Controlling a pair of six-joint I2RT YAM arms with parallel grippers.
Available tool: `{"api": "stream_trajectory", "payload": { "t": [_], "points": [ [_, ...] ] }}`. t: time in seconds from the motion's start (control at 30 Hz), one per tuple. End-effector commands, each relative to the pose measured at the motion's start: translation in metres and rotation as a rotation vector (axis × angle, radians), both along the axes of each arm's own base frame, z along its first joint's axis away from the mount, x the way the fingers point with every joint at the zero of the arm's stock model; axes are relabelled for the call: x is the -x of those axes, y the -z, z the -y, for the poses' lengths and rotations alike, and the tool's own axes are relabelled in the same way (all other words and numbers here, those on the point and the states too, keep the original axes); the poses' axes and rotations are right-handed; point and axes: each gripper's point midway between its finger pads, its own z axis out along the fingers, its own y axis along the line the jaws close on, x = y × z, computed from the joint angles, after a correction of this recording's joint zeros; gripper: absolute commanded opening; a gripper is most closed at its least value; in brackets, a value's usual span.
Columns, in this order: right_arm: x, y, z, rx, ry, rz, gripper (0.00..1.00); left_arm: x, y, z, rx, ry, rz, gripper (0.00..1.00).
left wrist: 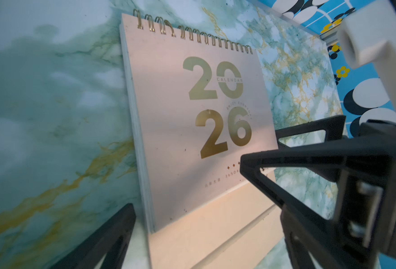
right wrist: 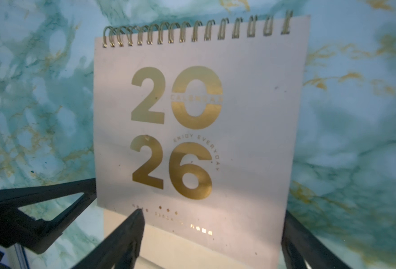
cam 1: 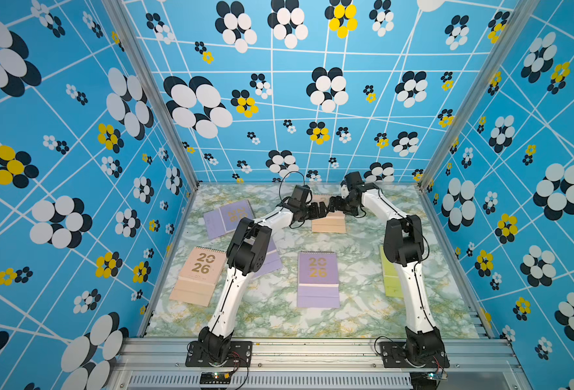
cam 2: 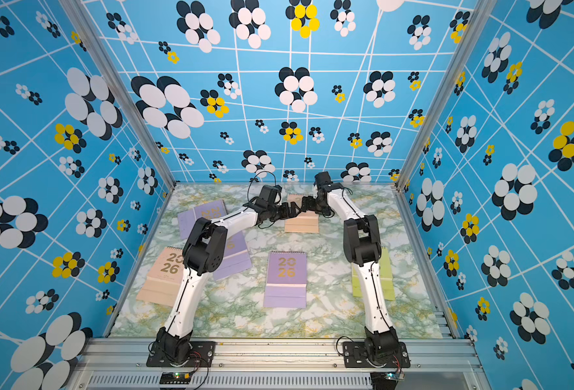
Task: Stack the calendars
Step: Pick up the calendar at the center of the board.
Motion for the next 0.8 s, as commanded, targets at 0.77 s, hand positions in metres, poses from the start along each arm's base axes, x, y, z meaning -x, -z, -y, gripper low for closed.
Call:
{"api": "stream_trajectory", "payload": {
  "t": [0.77],
  "points": [
    [0.048, 0.005, -0.028, -0.012, -0.032, -0.105, 0.89, 0.049, -0.005, -0.052, -0.011, -0.055, -0.013, 0.98]
  ]
}}
